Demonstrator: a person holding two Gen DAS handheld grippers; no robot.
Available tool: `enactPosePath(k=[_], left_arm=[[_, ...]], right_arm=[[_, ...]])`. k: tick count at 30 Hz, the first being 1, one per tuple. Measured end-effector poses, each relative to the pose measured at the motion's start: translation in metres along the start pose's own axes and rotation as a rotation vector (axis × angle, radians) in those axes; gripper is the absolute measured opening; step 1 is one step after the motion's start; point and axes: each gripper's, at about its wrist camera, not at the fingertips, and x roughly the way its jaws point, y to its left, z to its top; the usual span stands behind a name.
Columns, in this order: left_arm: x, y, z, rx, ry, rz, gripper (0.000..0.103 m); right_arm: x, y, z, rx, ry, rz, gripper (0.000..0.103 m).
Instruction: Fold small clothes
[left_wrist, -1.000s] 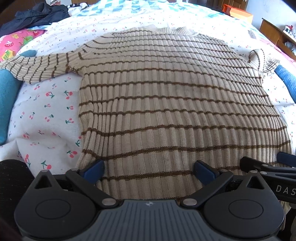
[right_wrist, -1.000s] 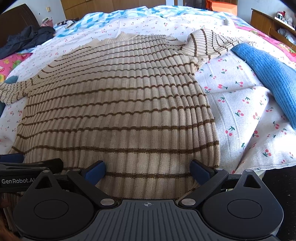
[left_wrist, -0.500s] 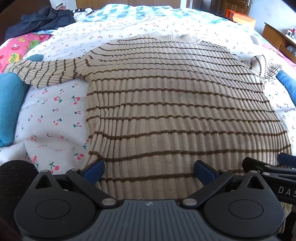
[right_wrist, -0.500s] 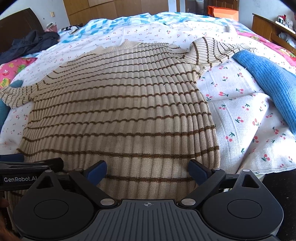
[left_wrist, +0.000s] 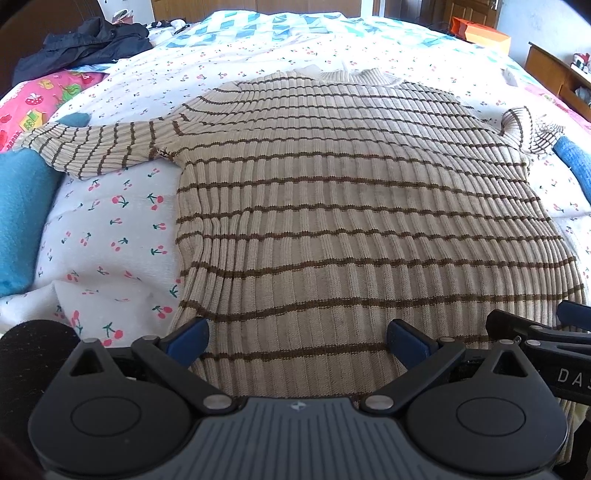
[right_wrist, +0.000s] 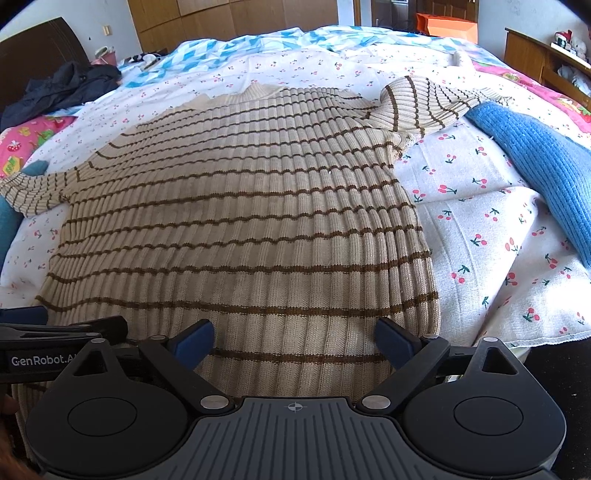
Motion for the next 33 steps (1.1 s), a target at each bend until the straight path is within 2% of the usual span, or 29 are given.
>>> enactPosePath(k=[10,13,16,20,24,30,33], left_arm=[[-0.004,0.000,0.002,0.005,-0.023,0.005,0.103],[-0.009,-0.002,0.006,0.021,-0.048,0.003,0.103],[-0.013,-0.004,0.013,0.034,-0.074,-0.003,0.103],[-0.016,-0.010,0.031,0.052,-0.112,-0.018,0.103],[-0.013,-0.024,0.054,0.073,-0.144,-0.050,0.103],[-0.002,-0.064,0.093,0.131,-0.187,-0.115,0.103],[0.007,-0.085,0.115,0.144,-0.199,-0.133,0.103]], right_arm=[[0.000,-0.001,0.003,0.008,-0.007,0.004,0.089],[-0.005,-0.004,0.009,0.010,-0.035,0.008,0.083],[-0.010,-0.011,0.020,0.029,-0.074,0.004,0.081],[-0.012,-0.033,0.046,0.088,-0.121,0.002,0.076],[-0.005,-0.071,0.079,0.171,-0.159,-0.024,0.071],[0.009,-0.134,0.125,0.264,-0.211,-0.116,0.064],[0.021,-0.152,0.139,0.287,-0.200,-0.132,0.062]])
